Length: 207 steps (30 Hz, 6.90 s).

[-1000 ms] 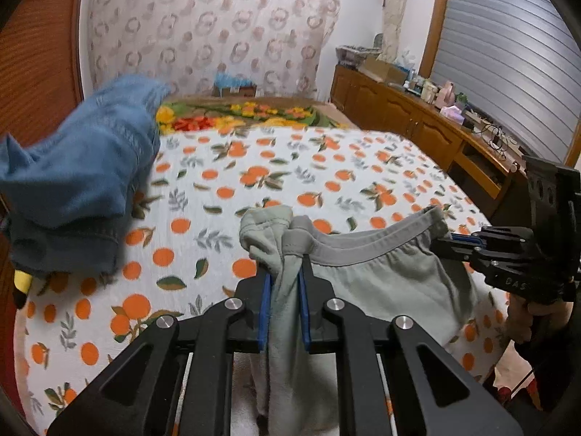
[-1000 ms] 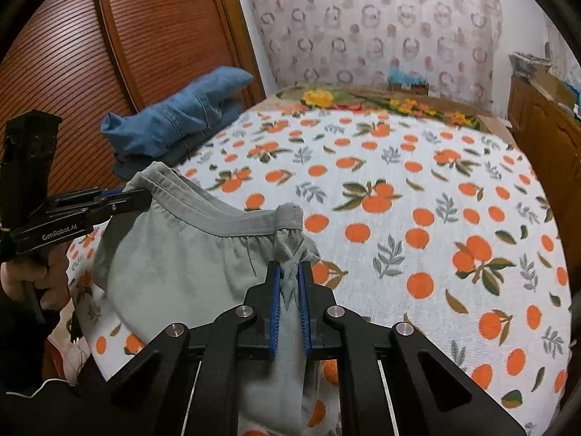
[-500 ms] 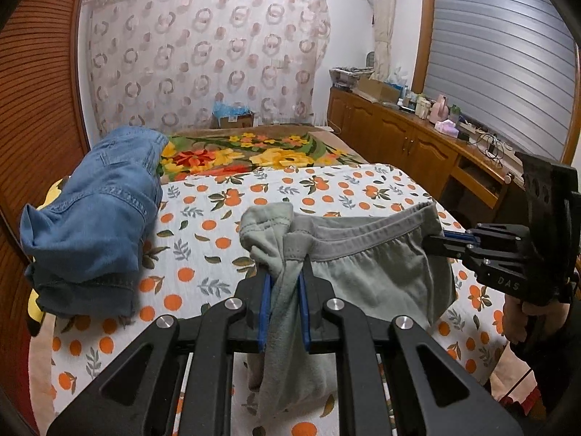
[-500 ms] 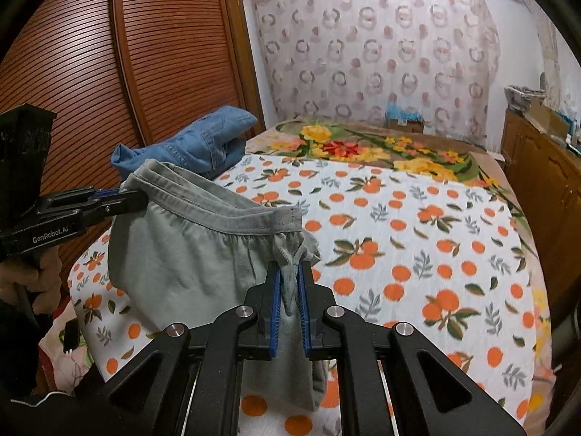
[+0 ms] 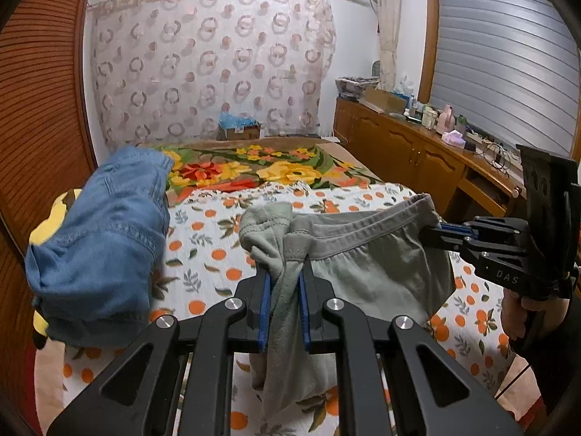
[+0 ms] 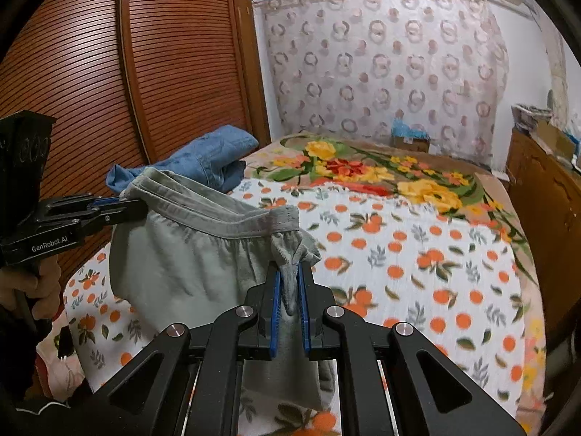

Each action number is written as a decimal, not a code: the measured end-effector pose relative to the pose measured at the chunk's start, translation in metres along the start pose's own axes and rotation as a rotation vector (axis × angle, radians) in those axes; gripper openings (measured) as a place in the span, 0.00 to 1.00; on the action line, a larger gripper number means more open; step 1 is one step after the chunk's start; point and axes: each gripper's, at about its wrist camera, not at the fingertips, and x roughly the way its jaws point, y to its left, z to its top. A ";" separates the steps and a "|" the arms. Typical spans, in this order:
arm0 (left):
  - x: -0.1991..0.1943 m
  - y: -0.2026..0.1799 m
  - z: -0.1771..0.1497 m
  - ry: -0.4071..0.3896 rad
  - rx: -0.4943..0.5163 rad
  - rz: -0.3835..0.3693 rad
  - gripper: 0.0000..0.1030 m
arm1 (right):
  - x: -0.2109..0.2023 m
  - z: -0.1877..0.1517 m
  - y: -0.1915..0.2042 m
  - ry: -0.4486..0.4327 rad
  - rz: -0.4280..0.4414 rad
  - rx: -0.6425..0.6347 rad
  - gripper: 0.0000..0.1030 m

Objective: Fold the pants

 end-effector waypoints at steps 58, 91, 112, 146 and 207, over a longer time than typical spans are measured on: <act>-0.014 0.155 0.046 -0.140 -0.276 0.274 0.14 | 0.245 0.194 0.017 -0.082 0.253 -0.355 0.09; -0.007 0.184 0.025 -0.032 -0.322 0.387 0.51 | 0.312 0.212 0.016 0.045 0.374 -0.366 0.19; 0.024 0.186 0.013 0.063 -0.300 0.375 0.54 | 0.318 0.192 -0.026 0.130 0.419 -0.265 0.25; -0.021 0.157 -0.001 0.011 -0.262 0.382 0.93 | 0.195 0.142 -0.015 0.045 0.349 -0.187 0.26; -0.071 -0.039 -0.022 -0.055 -0.032 0.136 0.94 | -0.122 -0.021 0.024 -0.086 -0.203 0.101 0.75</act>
